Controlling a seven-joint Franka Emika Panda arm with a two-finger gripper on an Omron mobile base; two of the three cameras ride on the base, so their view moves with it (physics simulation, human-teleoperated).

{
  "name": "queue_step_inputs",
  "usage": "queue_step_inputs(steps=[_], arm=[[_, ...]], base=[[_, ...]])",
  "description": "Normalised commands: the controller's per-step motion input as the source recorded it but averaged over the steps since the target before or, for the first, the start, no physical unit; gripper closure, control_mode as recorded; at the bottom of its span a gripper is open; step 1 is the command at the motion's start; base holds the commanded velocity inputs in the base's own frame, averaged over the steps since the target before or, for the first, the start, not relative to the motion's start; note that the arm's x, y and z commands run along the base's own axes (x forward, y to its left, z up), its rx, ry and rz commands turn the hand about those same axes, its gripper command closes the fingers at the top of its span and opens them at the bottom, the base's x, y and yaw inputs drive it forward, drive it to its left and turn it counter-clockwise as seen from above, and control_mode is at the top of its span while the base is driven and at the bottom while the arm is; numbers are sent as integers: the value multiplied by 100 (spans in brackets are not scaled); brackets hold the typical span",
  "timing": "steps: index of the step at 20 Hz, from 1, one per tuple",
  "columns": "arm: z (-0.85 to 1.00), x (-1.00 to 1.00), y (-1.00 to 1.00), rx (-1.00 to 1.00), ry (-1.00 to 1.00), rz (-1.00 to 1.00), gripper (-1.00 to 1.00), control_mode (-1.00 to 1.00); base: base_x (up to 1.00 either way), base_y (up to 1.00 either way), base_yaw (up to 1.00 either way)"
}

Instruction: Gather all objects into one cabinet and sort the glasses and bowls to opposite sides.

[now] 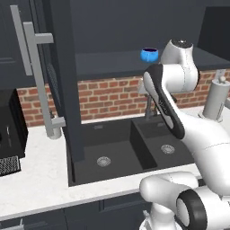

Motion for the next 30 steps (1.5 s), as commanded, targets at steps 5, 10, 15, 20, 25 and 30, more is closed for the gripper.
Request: queue_step_inputs(steps=[5,10,15,20,25,30], arm=[[85,3,27,-5,-75,-12,-100,-100],[55,55,21,0,-42,-36,-100,-100],[11,39,28,-1,-24,-34,-100,-100],[0,14,3,0,0,-8,-100,-100],[0,10,0,0,1,-1,-100,-100],[27,40,-30,2,3,6,-100,-100]], base=[[0,0,0],[0,0,0],[0,0,0],[0,0,0],[0,0,0],[0,0,0]])
